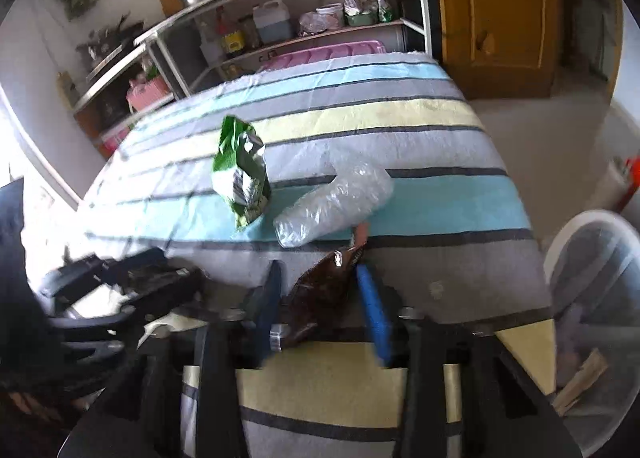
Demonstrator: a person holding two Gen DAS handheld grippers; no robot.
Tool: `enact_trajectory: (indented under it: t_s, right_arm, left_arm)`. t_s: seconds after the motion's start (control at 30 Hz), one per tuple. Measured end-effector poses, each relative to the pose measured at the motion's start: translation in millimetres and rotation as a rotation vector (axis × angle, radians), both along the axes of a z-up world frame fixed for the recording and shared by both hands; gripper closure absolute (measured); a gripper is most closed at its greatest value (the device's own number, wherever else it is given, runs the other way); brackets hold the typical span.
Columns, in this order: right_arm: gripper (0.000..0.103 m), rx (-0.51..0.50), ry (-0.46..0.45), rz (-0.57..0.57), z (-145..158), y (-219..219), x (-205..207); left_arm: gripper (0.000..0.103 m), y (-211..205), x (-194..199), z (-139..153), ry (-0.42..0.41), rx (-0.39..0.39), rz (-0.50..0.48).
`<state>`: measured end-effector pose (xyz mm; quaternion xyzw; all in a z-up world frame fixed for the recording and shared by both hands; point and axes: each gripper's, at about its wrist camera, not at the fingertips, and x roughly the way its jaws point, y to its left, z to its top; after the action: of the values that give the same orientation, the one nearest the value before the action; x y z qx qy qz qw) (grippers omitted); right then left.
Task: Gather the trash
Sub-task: 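Grasp a brown wrapper with the left tool while the right tool grasps another, then carry both brown wrappers over the bin and open both tools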
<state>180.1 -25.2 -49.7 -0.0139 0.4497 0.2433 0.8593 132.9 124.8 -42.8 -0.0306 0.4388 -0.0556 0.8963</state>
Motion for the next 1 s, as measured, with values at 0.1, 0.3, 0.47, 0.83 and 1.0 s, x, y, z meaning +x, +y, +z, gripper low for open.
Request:
enact_trajectory:
  t_s: [0.1,0.3,0.47,0.83,1.0]
  right_arm:
    - [0.077,-0.004,-0.004,0.008,-1,0,-1]
    - [0.081,-0.002,-0.033,-0.005,3,-8,-9]
    - [0.081,0.041,-0.042,-0.036,10,-22,-16]
    - [0.081,0.088,-0.065,-0.069,22,-36,-30]
    - [0.081,0.112,-0.081,-0.067,28,-43,-35]
  left_arm:
    - [0.052,-6,-4,0,-0.001,0.042,-0.018]
    - [0.057,-8,-9,1,-0.005,0.062,-0.019]
    - [0.062,-11,-14,3,-0.019,0.081,-0.009]
    - [0.086,-14,-18,5,-0.025,0.052,0.003]
    - [0.086,-17,-22,13,-0.047,0.023,0.006]
